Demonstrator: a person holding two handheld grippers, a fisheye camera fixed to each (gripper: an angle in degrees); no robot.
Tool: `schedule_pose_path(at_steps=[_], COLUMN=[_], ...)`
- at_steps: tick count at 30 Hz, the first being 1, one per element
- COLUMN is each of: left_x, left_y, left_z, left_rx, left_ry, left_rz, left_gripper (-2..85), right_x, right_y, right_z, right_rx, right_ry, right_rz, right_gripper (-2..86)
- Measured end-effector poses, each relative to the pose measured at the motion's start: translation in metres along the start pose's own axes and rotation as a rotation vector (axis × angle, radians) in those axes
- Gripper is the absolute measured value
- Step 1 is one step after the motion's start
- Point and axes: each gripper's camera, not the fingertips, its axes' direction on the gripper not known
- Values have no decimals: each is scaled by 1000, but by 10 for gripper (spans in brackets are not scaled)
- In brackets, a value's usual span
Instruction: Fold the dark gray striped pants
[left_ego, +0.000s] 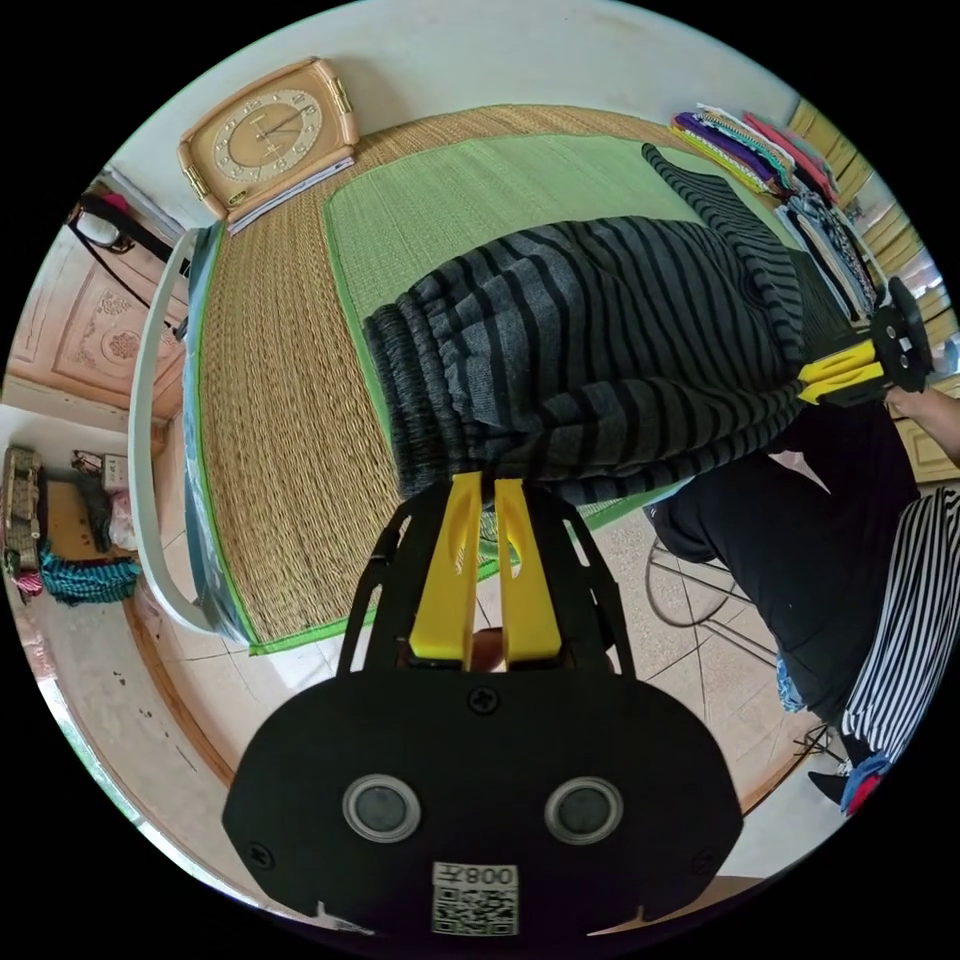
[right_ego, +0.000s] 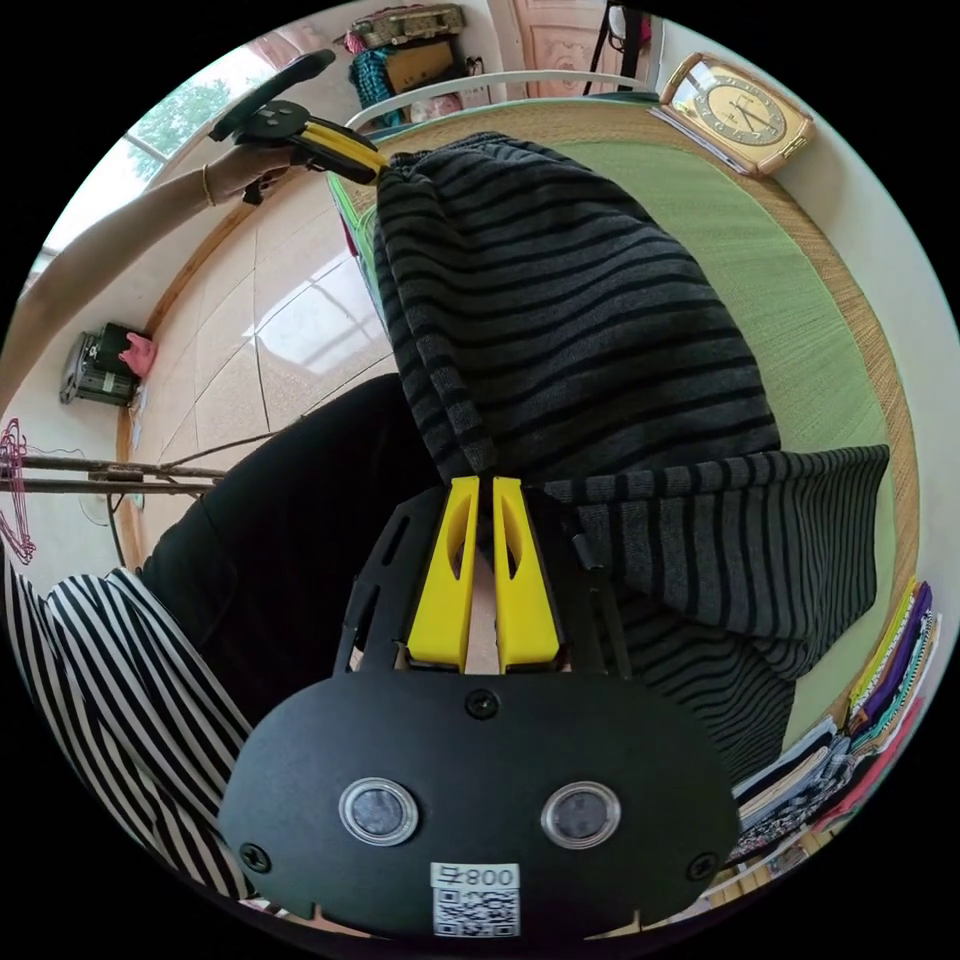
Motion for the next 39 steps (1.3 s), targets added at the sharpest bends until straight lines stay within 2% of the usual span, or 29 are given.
schedule_pose_path(at_steps=[5,10,13,17,20,23,26,35,39], left_x=[-18,-29,-37,-37,-25,-15,-11,-25,-22], left_y=[1,3,10,8,-11,-34,-48,-82,-97], left_z=[15,26,28,31,48,81,115,126,120], left_rx=[46,29,77,247,293,232,100,111,185], left_ry=[44,25,8,198,269,315,268,232,247], left_rz=[-46,-76,-137,-176,-185,-213,-219,-242,-235], left_gripper=[6,4,2,1,1,1,1,0,0], right_x=[14,27,35,48,58,70,84,135,168], right_y=[5,17,25,36,45,53,63,110,139], right_z=[18,23,24,24,23,23,21,-20,-37], right_rx=[-21,-9,-3,7,17,21,36,181,252], right_ry=[-35,-54,-63,-80,-88,-105,-128,-268,-310], right_rz=[29,44,56,71,78,90,119,247,350], right_gripper=[26,25,26,26,27,28,30,17,6])
